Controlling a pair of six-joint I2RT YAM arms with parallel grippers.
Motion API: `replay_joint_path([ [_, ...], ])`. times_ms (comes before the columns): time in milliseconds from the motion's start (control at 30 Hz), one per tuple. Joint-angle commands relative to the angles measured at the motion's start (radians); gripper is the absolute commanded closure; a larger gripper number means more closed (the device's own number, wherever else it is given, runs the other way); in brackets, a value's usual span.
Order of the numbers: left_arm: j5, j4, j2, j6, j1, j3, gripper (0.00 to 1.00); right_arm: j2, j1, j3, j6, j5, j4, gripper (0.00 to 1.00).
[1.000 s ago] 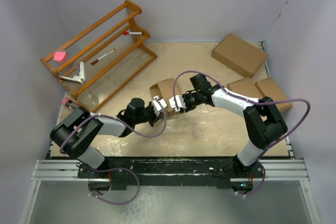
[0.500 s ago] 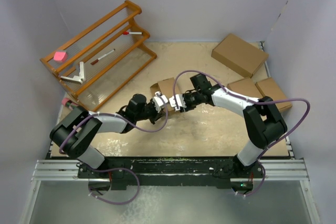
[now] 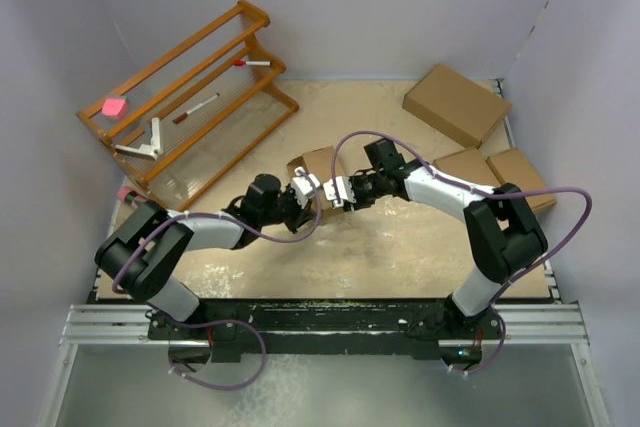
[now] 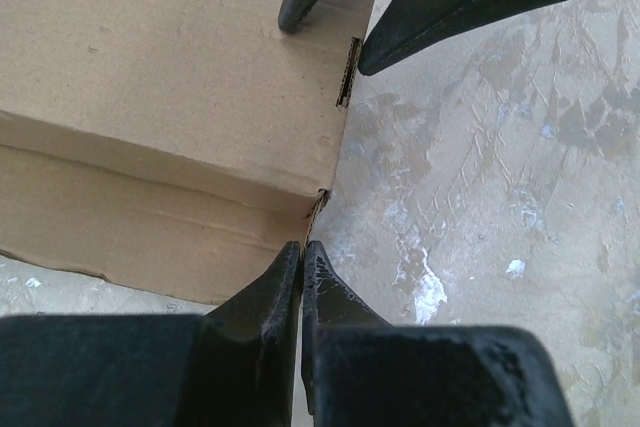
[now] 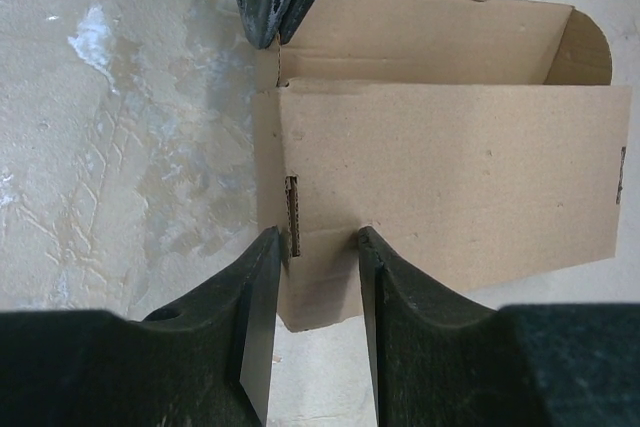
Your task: Fold the paper box
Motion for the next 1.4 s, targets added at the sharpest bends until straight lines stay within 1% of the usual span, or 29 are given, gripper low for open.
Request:
replay_joint_path([
  [0, 0.008, 0.126, 0.005, -0.034, -0.006, 0.06, 0.95, 0.033, 0.033, -0.002, 0.007, 0.066, -0.083, 0.62],
  [133, 0.005, 0.244, 0.035, -0.008, -0.008, 0.008, 0.95, 0.037, 0.031, -0.001, 0.025, 0.053, -0.1, 0.62],
  [267, 0.021, 0.289, 0.069, 0.002, -0.008, -0.002, 0.95, 0.037, 0.032, 0.0, 0.032, 0.043, -0.111, 0.62],
  [367, 0.021, 0.341, 0.08, -0.004, -0.009, -0.011, 0.96, 0.035, 0.033, 0.035, 0.036, 0.046, -0.107, 0.62],
  [600, 0.03, 0.44, 0.104, -0.033, -0.013, -0.01, 0.95, 0.034, 0.032, 0.035, 0.039, 0.053, -0.098, 0.63],
  [833, 0.004, 0.524, 0.097, -0.056, -0.018, -0.036, 0.94, 0.034, 0.031, 0.036, 0.039, 0.052, -0.099, 0.63],
  [1000, -0.003, 0.499, 0.103, -0.048, -0.019, -0.034, 0.87, 0.034, 0.032, 0.039, 0.049, 0.029, -0.12, 0.62],
  [1133, -0.02, 0.457, 0.064, -0.042, -0.018, -0.065, 0.81, 0.021, 0.03, 0.04, 0.08, 0.006, -0.116, 0.56],
  [1200, -0.037, 0.415, 0.013, -0.042, -0.018, -0.081, 0.78, 0.006, 0.026, 0.043, 0.086, 0.006, -0.115, 0.53],
  [1267, -0.061, 0.343, -0.05, -0.049, -0.018, -0.09, 0.74, -0.018, 0.015, 0.045, 0.092, 0.002, -0.115, 0.49],
  [1367, -0.109, 0.23, -0.149, -0.083, -0.018, -0.099, 0.63, -0.068, -0.01, 0.038, 0.092, -0.015, -0.111, 0.41],
])
